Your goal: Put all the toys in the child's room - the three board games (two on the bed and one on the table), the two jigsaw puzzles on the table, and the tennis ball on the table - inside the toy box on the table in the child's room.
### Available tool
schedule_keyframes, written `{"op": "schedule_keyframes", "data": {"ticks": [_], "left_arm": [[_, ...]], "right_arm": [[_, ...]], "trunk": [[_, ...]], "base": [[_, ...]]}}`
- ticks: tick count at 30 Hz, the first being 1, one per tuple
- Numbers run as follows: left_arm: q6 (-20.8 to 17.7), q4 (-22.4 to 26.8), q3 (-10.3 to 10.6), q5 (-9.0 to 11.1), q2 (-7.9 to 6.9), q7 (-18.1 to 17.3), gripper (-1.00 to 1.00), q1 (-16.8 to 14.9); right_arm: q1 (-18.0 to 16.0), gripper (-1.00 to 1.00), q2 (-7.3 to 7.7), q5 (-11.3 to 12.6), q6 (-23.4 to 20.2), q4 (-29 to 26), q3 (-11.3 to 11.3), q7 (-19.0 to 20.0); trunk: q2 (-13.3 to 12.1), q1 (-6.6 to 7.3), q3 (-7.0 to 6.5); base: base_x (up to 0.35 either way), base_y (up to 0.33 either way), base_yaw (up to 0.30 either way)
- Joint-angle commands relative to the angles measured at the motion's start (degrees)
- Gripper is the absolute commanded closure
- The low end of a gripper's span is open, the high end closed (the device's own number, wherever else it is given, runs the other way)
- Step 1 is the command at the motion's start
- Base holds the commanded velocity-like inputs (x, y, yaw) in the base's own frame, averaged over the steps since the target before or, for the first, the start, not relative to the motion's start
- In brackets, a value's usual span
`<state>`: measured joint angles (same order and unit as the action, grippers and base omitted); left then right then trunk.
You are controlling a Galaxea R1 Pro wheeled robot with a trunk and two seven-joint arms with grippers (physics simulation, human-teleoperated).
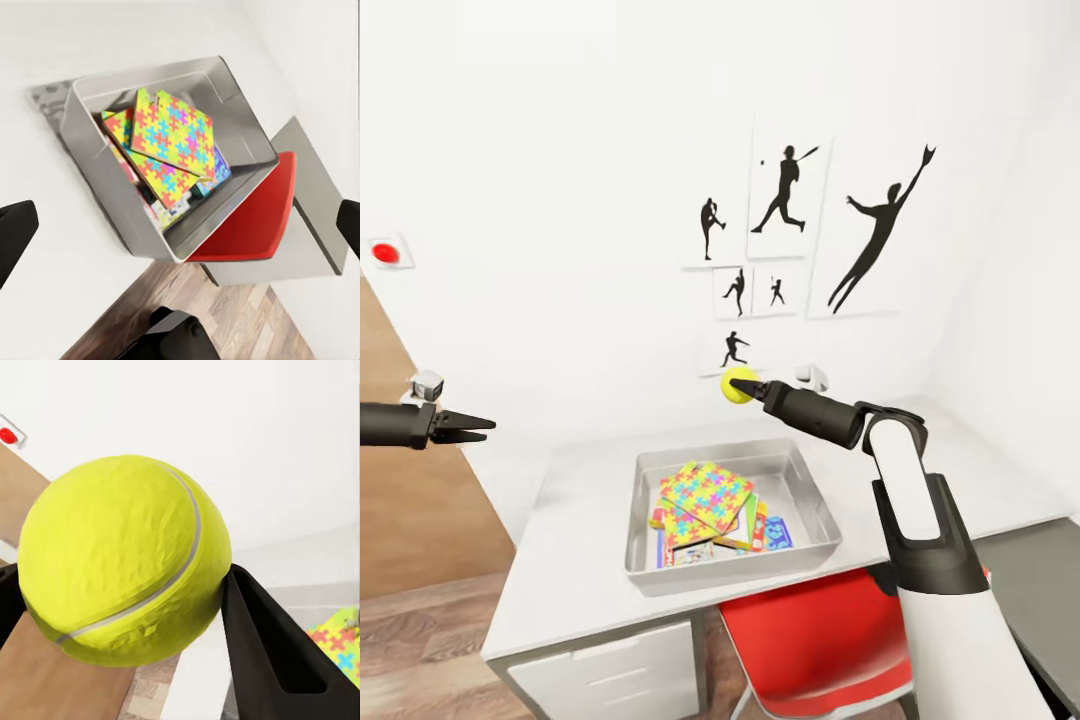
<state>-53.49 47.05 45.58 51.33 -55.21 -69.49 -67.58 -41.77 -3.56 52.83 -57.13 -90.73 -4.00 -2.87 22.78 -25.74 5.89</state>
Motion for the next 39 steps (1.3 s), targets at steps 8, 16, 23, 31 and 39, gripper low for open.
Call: {"op": "schedule_keyframes", "data": {"ticks": [8, 16, 23, 31, 39], "left_arm": [[-0.4, 0.1, 0.4, 0.3, 1.83, -0.1, -1.0, -0.1], [-1.2, 0.1, 0.4, -0.1, 10.34, 1.9, -1.0, -0.1], [-1.1, -5.1, -1.2, 0.3, 13.15, 7.8, -1.0, -0.1], [-0.6, -9.5, -2.6, 0.5, 13.63, 8.1, -1.0, 0.0], [-0.5, -9.5, -2.6, 0.6, 13.64, 8.1, -1.0, 0.3]], "right_arm": [[-0.1, 1.0, -1.08, -8.4, -1.3, 0.6, -0.8, -8.2], [-3.6, 1.0, -3.64, -12.0, -2.3, 6.7, -1.7, -23.6], [-3.7, 1.0, -4.36, -12.2, -2.9, 7.7, -1.9, -28.9], [-3.5, 1.0, -4.35, -12.6, -2.2, 8.2, -4.1, -30.5], [-4.3, 1.0, -5.28, -12.0, -2.3, 12.9, -4.1, -36.2]], "trunk": [[0.1, -0.05, -0.16], [0.1, -0.05, -0.18], [0.1, -0.05, -0.18], [0.1, -0.05, -0.18], [0.1, -0.05, -0.18]], "base": [[0.003, -0.012, -0.105], [0.0, 0.0, -0.005], [0.0, 0.0, 0.0], [0.0, 0.0, 0.0], [0.0, 0.0, 0.0]]}}
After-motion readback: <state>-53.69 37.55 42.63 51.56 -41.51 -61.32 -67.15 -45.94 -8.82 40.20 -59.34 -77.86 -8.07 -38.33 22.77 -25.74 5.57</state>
